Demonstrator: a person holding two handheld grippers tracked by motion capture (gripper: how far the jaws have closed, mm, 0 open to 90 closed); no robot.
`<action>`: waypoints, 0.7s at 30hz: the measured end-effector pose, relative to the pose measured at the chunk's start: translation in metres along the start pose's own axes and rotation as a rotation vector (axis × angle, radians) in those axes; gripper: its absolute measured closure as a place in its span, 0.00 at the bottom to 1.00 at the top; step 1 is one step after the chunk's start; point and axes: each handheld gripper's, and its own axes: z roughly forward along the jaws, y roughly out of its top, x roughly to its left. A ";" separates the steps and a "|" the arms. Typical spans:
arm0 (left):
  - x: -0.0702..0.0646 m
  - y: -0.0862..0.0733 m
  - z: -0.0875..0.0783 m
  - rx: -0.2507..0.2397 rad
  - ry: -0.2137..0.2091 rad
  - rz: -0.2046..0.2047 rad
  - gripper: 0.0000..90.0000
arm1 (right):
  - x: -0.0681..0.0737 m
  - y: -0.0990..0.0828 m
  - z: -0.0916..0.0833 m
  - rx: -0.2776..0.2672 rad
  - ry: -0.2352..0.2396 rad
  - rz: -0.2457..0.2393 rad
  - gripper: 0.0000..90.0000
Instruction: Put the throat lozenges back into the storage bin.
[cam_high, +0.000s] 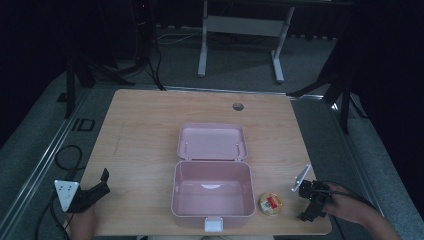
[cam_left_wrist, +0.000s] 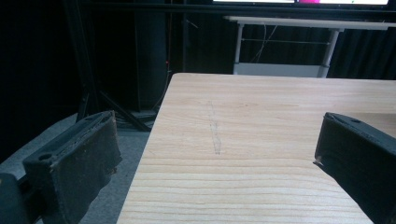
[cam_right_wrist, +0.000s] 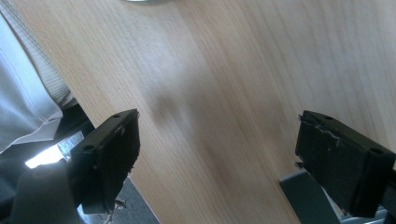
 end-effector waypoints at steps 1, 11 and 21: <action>0.000 0.000 0.000 0.000 0.000 0.001 0.00 | 0.003 0.002 0.000 0.005 -0.010 -0.022 0.15; 0.000 0.000 0.000 0.001 -0.001 0.002 0.00 | 0.014 0.026 0.006 0.017 -0.022 -0.143 0.15; 0.000 0.000 0.000 0.002 -0.005 0.000 0.00 | 0.026 0.061 0.013 0.037 -0.027 -0.232 0.15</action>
